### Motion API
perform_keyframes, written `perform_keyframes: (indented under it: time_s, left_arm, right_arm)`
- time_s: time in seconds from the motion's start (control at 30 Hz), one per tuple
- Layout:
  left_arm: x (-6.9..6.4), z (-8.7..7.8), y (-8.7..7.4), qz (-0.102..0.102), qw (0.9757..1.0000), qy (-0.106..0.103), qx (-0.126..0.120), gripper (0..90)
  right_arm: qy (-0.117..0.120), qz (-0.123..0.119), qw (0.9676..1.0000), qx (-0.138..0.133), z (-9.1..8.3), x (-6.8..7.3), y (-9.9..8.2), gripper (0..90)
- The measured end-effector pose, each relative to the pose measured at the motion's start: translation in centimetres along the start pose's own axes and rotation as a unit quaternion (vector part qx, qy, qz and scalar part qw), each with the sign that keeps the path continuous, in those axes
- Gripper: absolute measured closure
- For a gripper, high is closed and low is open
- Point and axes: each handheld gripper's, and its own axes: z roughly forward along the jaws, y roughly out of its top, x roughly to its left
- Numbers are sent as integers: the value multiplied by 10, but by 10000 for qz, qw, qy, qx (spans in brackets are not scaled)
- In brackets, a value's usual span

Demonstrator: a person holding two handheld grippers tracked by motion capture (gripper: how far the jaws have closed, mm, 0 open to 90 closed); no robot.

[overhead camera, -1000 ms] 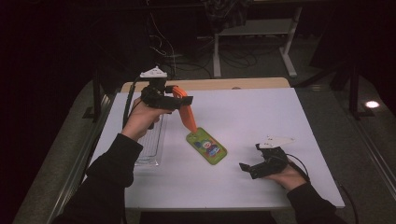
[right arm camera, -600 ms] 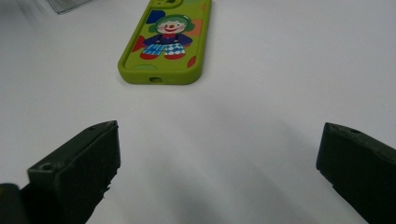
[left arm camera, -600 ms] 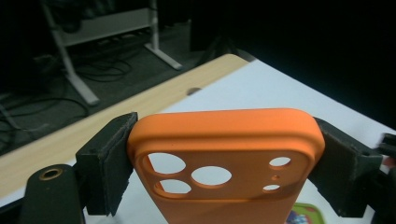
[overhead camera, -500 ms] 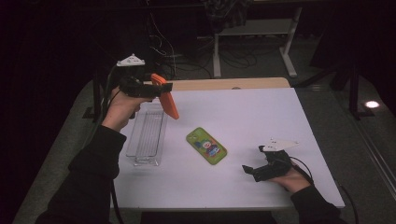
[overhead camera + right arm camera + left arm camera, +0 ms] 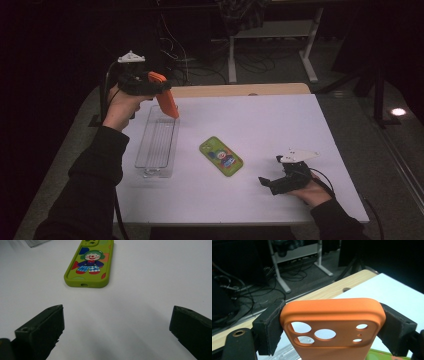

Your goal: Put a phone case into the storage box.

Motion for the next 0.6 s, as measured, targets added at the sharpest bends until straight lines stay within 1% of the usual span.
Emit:
perform_keyframes:
  time_s: [0.1, 0.17, 0.2, 0.27, 0.3, 0.37, 0.4, 0.47, 0.57, 0.6]
  left_arm:
    - [6, 9, -3, 62, 9996, 218, 141, 163]
    - [8, 14, -5, 19, 9994, 299, 155, 163]
    - [10, 17, -6, 57, 9991, 374, 203, 162]
    - [13, 23, -9, 71, 9985, 483, 230, 162]
    - [15, 28, -12, 98, 9978, 598, 252, 161]
    - [19, 34, -16, 50, 9971, 671, 360, 161]
    - [20, 37, -18, 5, 9968, 711, 373, 160]
    - [24, 42, -21, 6, 9956, 830, 443, 160]
    - [27, 49, -27, -81, 9944, 913, 518, 160]
    - [28, 51, -29, -80, 9942, 923, 544, 159]
  right_arm:
    - [4, 8, 10000, -5, 0, 0, 0, 0]
    - [2, -15, 10000, -20, 0, -1, 0, 0]
    - [-4, -15, 10000, -21, 0, -1, 0, 0]
    - [2, -2, 10000, -25, 0, -1, 1, 0]
    - [5, -2, 10000, -29, -1, 0, 1, 0]
    - [2, -23, 10000, -34, -1, 0, 1, 0]
    - [7, -20, 10000, -33, -1, 0, 1, 0]
    - [10, -37, 10000, -53, -1, 0, 1, 0]
    - [7, -37, 10000, -59, -1, 0, 1, 0]
    - [8, -38, 10000, -64, -1, -1, 1, 0]
